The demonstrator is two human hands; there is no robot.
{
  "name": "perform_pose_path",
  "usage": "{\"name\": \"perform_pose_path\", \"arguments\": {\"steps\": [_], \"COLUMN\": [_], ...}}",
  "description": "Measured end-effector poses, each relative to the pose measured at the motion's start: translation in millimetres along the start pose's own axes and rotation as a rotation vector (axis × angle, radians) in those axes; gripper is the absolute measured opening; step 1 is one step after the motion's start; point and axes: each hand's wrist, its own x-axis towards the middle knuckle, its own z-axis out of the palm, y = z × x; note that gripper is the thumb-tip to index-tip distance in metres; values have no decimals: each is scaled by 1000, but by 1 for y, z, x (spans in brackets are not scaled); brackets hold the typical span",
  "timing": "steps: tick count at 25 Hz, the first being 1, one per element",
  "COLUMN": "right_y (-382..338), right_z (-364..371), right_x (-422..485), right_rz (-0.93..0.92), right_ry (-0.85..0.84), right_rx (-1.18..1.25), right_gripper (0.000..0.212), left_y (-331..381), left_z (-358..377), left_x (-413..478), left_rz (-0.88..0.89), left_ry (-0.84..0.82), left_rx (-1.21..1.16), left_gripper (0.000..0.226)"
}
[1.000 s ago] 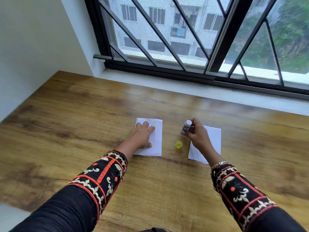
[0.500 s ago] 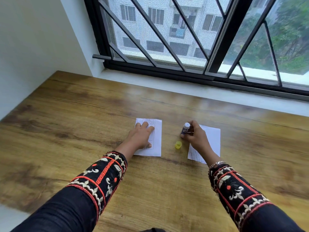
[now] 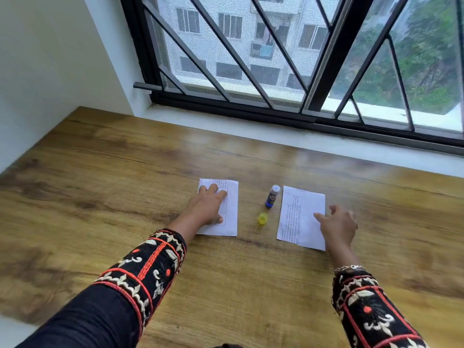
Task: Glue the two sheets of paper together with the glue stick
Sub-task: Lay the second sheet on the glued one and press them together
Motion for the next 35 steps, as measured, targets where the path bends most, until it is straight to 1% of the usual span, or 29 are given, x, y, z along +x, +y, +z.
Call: {"name": "perform_pose_path", "arguments": {"steps": [3, 7, 9, 12, 14, 16, 18, 20, 23, 24, 25, 26, 27, 28, 29, 30, 31, 32, 34, 35], "right_y": [-1, -7, -7, -7, -9, -15, -29, -49, -88, -102, -114, -125, -135, -144, -150, -154, -157, -158, -158, -158], "right_z": [7, 10, 9, 3, -10, -28, -48, -66, -81, -82, -80, -76, -70, -63, -54, -45, -35, -26, -11, -5], "right_x": [-2, 0, 0, -2, -2, -1, -1, -7, -26, -36, -46, -57, -68, -79, -89, -98, -106, -112, -121, -124], "right_rz": [59, 68, 63, 46, 52, 31, -24, -124, -349, -429, -510, -592, -674, -756, -836, -909, -963, -994, -1012, -1013], "right_ry": [-72, -69, -58, -60, -65, -58, -24, 49, 143, 165, 180, 188, 190, 185, 171, 150, 119, 80, 1, -39], "right_rx": [-129, -131, -84, 54, 165, 256, 311, 294, 221, 195, 172, 153, 133, 105, 69, 31, -6, -37, -76, -85], "right_gripper": [38, 33, 30, 30, 31, 32, 32, 32, 31, 32, 33, 34, 35, 35, 34, 31, 28, 25, 23, 24], "left_y": [1, 1, 1, 2, 3, 5, 7, 9, 10, 12, 14, 19, 25, 32, 38, 42, 43, 42, 38, 35], "left_z": [0, 0, 0, 2, 4, 6, 6, 5, 2, -2, -6, -12, -22, -34, -47, -56, -63, -69, -75, -74], "left_x": [-1, -2, -2, -3, -4, -5, -4, -3, -6, -8, -11, -15, -21, -28, -35, -39, -43, -47, -52, -52], "left_rz": [-4, -7, -8, -18, -38, -46, -23, -8, -3, 6, 10, -7, -39, -54, -46, -22, 31, 91, 162, 158], "left_ry": [-4, -6, -15, -22, -2, 31, 83, 109, 106, 134, 204, 299, 382, 414, 403, 369, 324, 289, 263, 269], "left_rx": [-3, -8, -20, -53, -58, -14, 90, 175, 206, 155, 7, -266, -634, -1032, -1372, -1589, -1720, -1803, -1879, -1882], "left_gripper": [69, 69, 69, 66, 65, 61, 57, 55, 56, 54, 49, 41, 34, 33, 38, 48, 57, 62, 56, 51]}}
